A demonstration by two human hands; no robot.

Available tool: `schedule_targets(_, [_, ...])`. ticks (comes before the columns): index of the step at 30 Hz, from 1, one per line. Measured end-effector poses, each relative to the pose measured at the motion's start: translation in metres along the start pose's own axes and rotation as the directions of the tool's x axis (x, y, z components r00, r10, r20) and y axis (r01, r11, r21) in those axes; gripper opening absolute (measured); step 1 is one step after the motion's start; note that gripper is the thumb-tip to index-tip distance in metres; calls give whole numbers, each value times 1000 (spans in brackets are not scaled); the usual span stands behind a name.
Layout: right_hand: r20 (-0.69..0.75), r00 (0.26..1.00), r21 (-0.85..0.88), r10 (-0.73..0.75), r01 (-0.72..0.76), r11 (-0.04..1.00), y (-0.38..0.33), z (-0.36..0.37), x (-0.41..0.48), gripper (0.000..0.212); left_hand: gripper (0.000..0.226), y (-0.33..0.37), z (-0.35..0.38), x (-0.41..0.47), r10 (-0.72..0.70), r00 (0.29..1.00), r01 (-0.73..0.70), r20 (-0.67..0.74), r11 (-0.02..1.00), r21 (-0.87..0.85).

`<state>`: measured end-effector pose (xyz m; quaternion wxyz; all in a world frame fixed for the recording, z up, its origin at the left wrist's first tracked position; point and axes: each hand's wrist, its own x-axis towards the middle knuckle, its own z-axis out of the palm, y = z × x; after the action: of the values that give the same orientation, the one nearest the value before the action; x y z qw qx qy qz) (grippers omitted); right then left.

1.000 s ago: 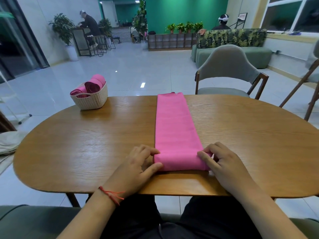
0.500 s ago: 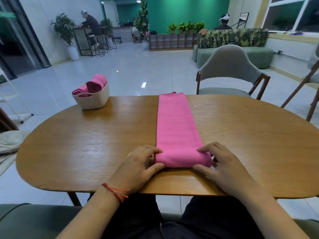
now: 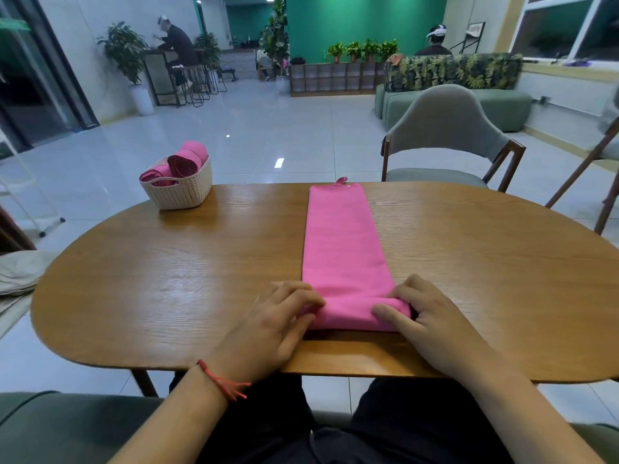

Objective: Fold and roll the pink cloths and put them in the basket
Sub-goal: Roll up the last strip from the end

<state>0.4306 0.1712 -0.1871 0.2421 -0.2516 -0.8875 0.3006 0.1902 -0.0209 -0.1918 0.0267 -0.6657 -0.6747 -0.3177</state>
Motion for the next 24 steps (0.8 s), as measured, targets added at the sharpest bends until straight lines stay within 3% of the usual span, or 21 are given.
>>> schedule_targets(2, [7, 1000, 7, 18, -18, 1000, 0, 0, 2, 36, 31, 1, -3, -3, 44, 999, -44, -4, 999, -13])
schedule_targets(6, [-87, 996, -31, -8, 6, 999, 1, 3, -3, 29, 46, -3, -1, -1, -21, 1000, 21, 3, 1000, 14])
schedule_targets(11, [-178, 946, -170, -272, 243, 955, 1, 3, -12, 11, 45, -5, 2, 3, -102, 995, 101, 18, 994, 50])
schedule_targets(19, [-111, 984, -131, -139, 124, 983, 5, 6, -4, 36, 62, -11, 9, 5, -98, 995, 94, 25, 986, 139])
schedule_targets(24, [-87, 993, -120, -85, 74, 990, 6, 6, -3, 37, 61, -16, 4, 4, -189, 980, 193, 66, 980, -48])
